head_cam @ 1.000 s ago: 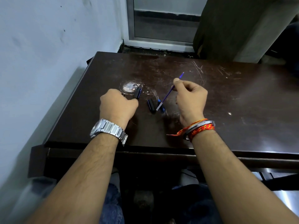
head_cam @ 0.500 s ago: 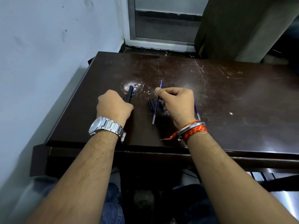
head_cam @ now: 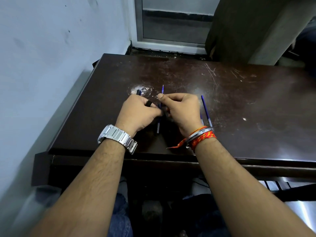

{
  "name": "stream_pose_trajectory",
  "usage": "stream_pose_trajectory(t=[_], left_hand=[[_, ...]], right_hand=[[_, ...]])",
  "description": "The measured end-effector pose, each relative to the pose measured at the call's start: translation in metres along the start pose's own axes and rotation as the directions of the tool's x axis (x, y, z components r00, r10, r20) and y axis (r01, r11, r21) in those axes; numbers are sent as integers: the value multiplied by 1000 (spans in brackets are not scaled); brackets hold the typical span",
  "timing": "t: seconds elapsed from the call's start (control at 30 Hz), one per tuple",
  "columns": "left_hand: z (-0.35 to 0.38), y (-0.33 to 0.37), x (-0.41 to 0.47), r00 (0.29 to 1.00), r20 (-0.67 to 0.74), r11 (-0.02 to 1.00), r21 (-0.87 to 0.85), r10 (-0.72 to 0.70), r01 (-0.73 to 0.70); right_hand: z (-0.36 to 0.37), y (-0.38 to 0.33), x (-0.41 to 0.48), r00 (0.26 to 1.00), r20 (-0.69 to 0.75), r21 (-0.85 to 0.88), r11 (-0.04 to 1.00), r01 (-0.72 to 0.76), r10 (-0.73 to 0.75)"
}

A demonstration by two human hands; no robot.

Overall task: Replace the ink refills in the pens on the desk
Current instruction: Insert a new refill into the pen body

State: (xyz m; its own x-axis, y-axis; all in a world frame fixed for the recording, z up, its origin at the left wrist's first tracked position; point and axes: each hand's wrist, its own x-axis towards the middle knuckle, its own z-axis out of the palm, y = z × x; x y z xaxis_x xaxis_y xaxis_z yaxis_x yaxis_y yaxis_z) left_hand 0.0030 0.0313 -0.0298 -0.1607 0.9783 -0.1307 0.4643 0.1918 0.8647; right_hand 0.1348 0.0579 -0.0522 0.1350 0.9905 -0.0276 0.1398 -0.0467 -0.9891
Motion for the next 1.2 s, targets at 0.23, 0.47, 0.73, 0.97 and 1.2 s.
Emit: stream_pose_trajectory(t=[0.23, 0.47, 0.73, 0.97, 1.2], left_hand=[[-7, -3, 4, 971, -233, 956, 273, -44, 109], [-2, -1, 8, 967, -254, 911, 402, 19, 87], [-1, -5, 10, 974, -217, 895, 443, 64, 40], [0, -4, 9, 957, -278, 919, 393, 82, 35], [4, 0, 8, 950, -293, 962, 273, 107, -25]], right_hand=[[1, 1, 1, 998, -61, -153, 988, 21, -31], [-6, -4, -2, 994, -87, -311, 950, 42, -73], [-27, -14, -3, 973, -163, -495, 866, 65, -166], [-45, -10, 2, 967, -235, -719, 687, -106, -97], [-49, -10, 4, 980, -201, -743, 653, -149, -5]])
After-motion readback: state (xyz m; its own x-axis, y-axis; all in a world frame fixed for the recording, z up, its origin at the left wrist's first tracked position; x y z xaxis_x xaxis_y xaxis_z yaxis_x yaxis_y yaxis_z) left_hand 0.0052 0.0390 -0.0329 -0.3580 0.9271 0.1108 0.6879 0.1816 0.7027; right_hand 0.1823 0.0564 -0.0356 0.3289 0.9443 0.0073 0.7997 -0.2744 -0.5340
